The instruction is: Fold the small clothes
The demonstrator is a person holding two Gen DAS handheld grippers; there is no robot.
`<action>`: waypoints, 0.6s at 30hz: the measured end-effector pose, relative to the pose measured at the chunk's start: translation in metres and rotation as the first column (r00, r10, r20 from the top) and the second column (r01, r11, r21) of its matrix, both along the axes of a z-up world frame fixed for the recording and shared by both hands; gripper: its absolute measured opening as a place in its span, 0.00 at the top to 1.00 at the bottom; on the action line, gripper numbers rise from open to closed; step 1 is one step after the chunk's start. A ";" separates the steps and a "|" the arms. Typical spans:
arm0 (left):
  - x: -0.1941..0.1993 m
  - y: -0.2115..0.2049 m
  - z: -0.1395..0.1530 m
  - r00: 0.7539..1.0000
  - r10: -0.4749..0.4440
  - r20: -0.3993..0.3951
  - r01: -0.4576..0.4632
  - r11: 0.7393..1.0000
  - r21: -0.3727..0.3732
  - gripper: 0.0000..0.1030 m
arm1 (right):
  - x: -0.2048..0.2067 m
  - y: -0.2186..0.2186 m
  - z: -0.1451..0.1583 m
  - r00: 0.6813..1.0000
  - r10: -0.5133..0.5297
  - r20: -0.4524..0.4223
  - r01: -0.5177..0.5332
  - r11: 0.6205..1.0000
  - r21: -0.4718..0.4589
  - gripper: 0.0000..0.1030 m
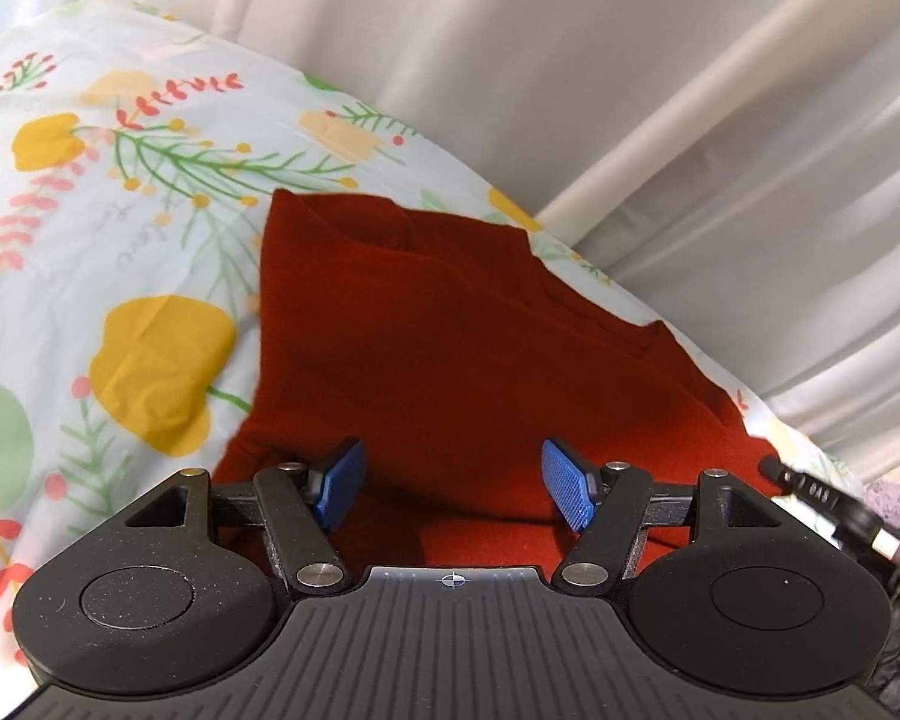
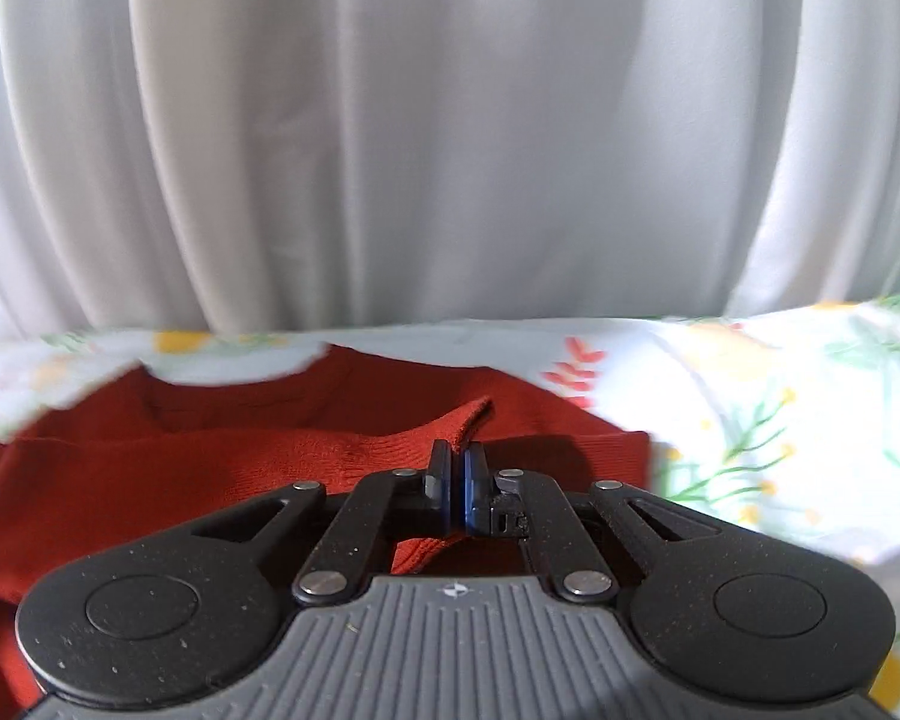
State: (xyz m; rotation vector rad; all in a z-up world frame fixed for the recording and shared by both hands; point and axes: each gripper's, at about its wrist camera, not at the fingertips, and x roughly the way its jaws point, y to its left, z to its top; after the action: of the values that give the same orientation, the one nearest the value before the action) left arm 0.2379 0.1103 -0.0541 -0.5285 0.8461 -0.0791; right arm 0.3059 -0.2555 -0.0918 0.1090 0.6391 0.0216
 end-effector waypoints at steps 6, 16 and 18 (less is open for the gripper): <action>0.007 0.004 0.011 1.000 0.011 0.011 -0.011 0.999 0.039 0.32 | -0.001 -0.004 -0.003 1.000 -0.003 0.021 0.004 0.999 -0.034 0.97; 0.027 -0.024 0.008 0.998 -0.069 -0.001 0.068 0.985 0.158 0.31 | -0.004 -0.026 -0.004 0.993 -0.116 -0.022 0.118 0.981 0.153 0.86; 0.036 -0.038 0.006 0.995 -0.097 0.005 0.094 0.977 0.191 0.31 | -0.003 -0.015 0.001 0.999 -0.044 0.000 0.043 0.984 0.170 0.79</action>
State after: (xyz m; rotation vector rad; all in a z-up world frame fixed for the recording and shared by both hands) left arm 0.2739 0.0723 -0.0485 -0.3073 0.8548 -0.0888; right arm 0.3031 -0.2703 -0.0912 0.2883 0.6302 0.0340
